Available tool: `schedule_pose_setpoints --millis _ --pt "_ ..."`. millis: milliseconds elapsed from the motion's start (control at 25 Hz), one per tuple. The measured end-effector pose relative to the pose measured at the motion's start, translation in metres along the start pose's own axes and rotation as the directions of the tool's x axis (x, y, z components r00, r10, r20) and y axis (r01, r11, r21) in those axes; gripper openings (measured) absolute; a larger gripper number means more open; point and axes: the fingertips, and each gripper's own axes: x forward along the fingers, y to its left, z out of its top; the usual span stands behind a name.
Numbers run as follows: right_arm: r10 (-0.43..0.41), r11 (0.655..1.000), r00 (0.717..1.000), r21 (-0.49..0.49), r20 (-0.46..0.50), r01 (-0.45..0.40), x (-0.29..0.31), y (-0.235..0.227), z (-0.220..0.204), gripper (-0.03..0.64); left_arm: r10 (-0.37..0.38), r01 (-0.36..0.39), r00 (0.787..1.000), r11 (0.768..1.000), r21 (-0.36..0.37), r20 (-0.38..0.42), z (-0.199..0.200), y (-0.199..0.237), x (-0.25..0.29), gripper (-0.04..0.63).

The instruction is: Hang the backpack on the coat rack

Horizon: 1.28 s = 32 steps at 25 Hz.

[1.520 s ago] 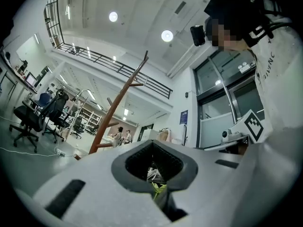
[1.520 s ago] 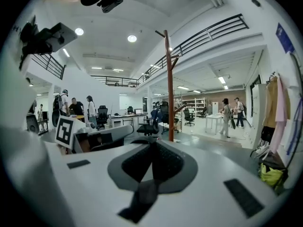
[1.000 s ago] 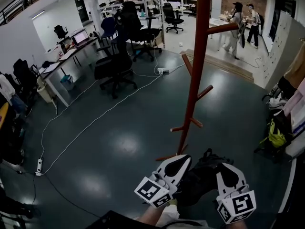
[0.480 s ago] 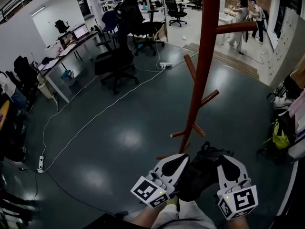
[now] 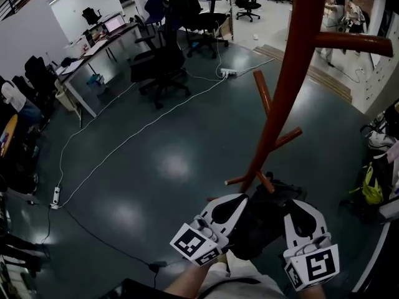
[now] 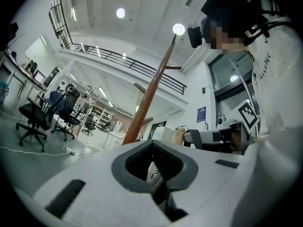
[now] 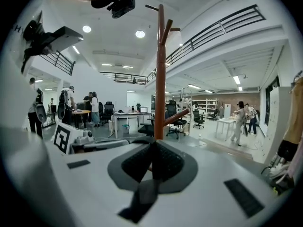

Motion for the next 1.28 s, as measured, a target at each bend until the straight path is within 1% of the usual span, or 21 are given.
schedule_pose_setpoints --millis 120,320,520,640,760,960,1200,1280 --pt "0.006 1.0 1.0 0.002 -0.009 -0.006 0.013 -0.011 0.001 0.032 -0.007 0.007 1.0 1.0 -0.004 0.003 -0.002 0.006 0.011 0.011" --pt "0.023 1.0 0.999 -0.01 -0.034 -0.024 0.04 -0.018 0.002 0.032 0.008 -0.008 1.0 1.0 -0.006 0.009 -0.003 0.021 0.023 0.011" --pt "0.057 0.997 0.996 -0.039 -0.07 -0.06 0.064 -0.019 0.006 0.031 0.031 -0.03 0.999 0.999 -0.03 0.038 -0.001 0.038 0.029 0.009" --pt "0.077 0.996 0.993 -0.034 -0.086 -0.081 0.077 -0.022 0.007 0.031 0.054 -0.053 0.998 0.998 -0.036 0.035 0.003 0.043 0.034 0.009" --pt "0.098 0.995 0.989 -0.011 -0.115 -0.099 0.089 -0.025 0.003 0.032 0.073 -0.071 0.997 0.996 -0.044 0.033 0.001 0.046 0.039 0.009" --pt "0.107 0.994 0.979 0.03 -0.176 -0.104 0.106 -0.023 -0.005 0.032 0.087 -0.085 0.996 0.995 -0.056 0.034 -0.001 0.06 0.037 0.009" --pt "0.129 0.992 0.959 0.021 -0.251 -0.128 0.118 -0.022 -0.018 0.032 0.116 -0.114 0.993 0.992 -0.058 0.031 -0.012 0.076 0.032 0.011" --pt "0.14 0.99 0.954 0.021 -0.266 -0.139 0.119 -0.019 -0.023 0.032 0.119 -0.116 0.992 0.99 -0.077 0.034 -0.013 0.077 0.03 0.009"
